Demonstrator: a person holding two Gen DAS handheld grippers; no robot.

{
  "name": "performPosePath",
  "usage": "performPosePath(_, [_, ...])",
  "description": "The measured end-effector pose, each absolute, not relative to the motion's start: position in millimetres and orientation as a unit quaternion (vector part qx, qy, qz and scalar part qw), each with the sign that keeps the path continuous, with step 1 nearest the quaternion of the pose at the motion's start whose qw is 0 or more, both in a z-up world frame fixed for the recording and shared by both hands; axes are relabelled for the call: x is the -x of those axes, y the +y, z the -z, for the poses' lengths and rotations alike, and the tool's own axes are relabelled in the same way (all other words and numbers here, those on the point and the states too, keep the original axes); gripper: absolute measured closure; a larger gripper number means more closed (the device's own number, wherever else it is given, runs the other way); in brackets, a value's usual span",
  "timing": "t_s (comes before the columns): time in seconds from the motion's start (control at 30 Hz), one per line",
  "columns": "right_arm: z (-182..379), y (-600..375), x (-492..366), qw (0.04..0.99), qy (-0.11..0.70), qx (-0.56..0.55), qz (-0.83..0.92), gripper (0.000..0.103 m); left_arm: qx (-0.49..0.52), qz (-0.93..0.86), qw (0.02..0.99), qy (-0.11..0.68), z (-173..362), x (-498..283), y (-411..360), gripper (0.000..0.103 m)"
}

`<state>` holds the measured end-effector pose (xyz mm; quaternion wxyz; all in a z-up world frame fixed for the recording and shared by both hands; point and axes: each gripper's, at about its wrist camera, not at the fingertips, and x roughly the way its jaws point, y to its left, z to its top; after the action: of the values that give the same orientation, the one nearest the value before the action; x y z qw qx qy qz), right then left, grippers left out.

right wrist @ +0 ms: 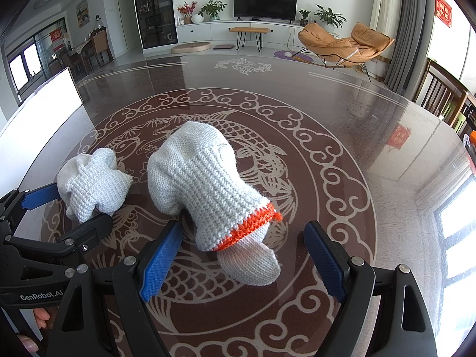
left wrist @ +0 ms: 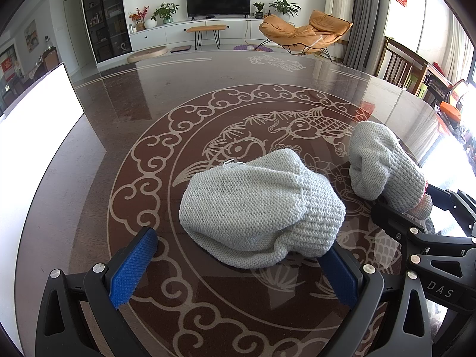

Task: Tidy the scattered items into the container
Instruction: 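Close the left tool on the grey glove while the right tool grasps the orange-cuffed glove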

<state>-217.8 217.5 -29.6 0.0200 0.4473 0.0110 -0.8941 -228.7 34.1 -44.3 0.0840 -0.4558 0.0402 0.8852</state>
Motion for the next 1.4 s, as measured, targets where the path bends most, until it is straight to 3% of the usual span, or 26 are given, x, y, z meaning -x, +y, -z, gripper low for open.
performPosePath(0.4, [29, 217, 218, 0.020, 0.011, -0.447, 0.894, 0.018, 0.485, -0.866, 0.102, 0.056, 42, 227, 27, 0.000])
performPosePath(0.6, [20, 226, 203, 0.074, 0.002, -0.420, 0.904, 0.019, 0.478, -0.875, 0.077, 0.000, 11, 215, -19, 0.000])
performPosePath(0.73, [0, 214, 209, 0.113, 0.069, -0.378, 0.916, 0.019, 0.448, -0.891, 0.068, -0.026, -11, 218, -39, 0.000])
performPosePath(0.9, [11, 193, 254, 0.149, 0.116, -0.419, 0.888, 0.019, 0.465, -0.881, 0.081, -0.033, -1, 221, -43, 0.000])
performPosePath(1.0, [25, 197, 269, 0.170, 0.087, -0.458, 0.868, 0.025, 0.476, -0.874, 0.094, -0.031, 6, 223, -38, 0.000])
performPosePath(1.03, [27, 199, 267, 0.174, 0.076, -0.465, 0.865, 0.046, 0.478, -0.872, 0.099, -0.033, 7, 223, -37, 0.000])
performPosePath(1.1, [26, 204, 254, 0.165, 0.072, -0.459, 0.870, 0.064, 0.478, -0.870, 0.113, -0.039, 9, 221, -32, 0.000])
performPosePath(1.4, [27, 242, 158, 0.083, 0.077, -0.425, 0.898, 0.065, 0.487, -0.862, 0.131, -0.045, 28, 224, 5, 0.000])
